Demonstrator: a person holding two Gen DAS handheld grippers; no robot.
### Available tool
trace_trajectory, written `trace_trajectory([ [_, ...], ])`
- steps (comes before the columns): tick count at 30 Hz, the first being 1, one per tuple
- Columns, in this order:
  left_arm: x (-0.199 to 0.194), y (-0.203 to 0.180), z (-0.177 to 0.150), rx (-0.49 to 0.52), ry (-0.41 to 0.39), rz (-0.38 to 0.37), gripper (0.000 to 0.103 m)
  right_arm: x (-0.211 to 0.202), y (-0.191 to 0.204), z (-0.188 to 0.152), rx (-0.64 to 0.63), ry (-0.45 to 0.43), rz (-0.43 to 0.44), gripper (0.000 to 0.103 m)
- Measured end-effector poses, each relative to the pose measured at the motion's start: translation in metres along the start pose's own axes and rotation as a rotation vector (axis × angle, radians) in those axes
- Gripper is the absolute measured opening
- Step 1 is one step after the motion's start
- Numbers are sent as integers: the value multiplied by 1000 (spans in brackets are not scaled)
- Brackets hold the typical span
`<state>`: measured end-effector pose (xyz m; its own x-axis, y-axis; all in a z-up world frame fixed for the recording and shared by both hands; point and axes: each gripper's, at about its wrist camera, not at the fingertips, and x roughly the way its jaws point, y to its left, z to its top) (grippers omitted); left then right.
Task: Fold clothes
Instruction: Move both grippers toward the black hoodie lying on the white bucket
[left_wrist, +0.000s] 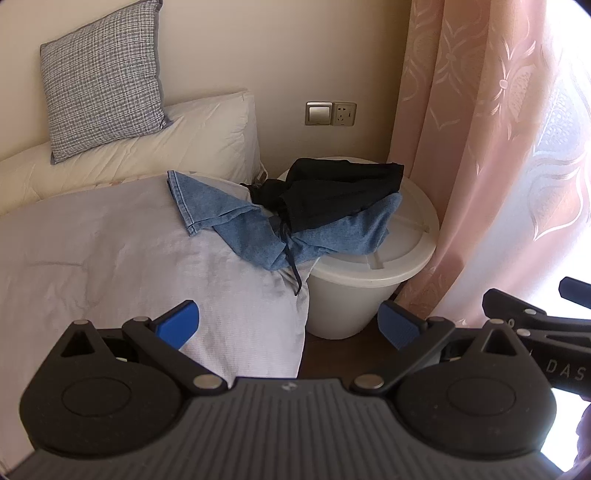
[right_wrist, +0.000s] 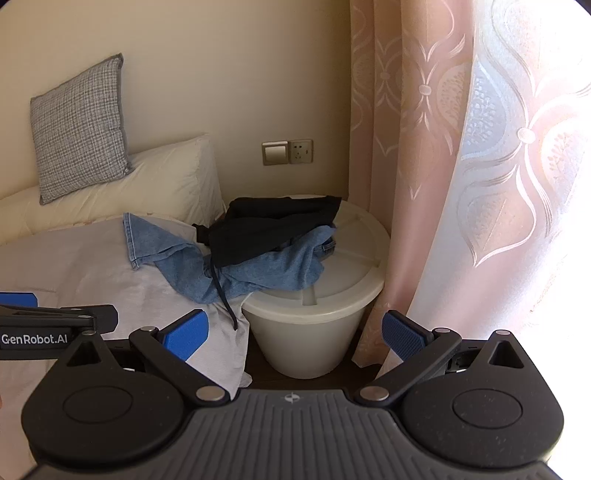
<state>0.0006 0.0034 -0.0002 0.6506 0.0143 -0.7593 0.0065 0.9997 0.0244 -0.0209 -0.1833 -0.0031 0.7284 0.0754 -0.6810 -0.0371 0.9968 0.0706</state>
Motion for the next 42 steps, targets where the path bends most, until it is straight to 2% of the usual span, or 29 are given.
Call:
trace_trajectory([
  [25,9,24,4,-21,7,5,102,17,13,6,-24,4,-4,103],
  [42,26,30,22,-41,-2,-5,102,30,14,28,-42,-13,-15,103],
])
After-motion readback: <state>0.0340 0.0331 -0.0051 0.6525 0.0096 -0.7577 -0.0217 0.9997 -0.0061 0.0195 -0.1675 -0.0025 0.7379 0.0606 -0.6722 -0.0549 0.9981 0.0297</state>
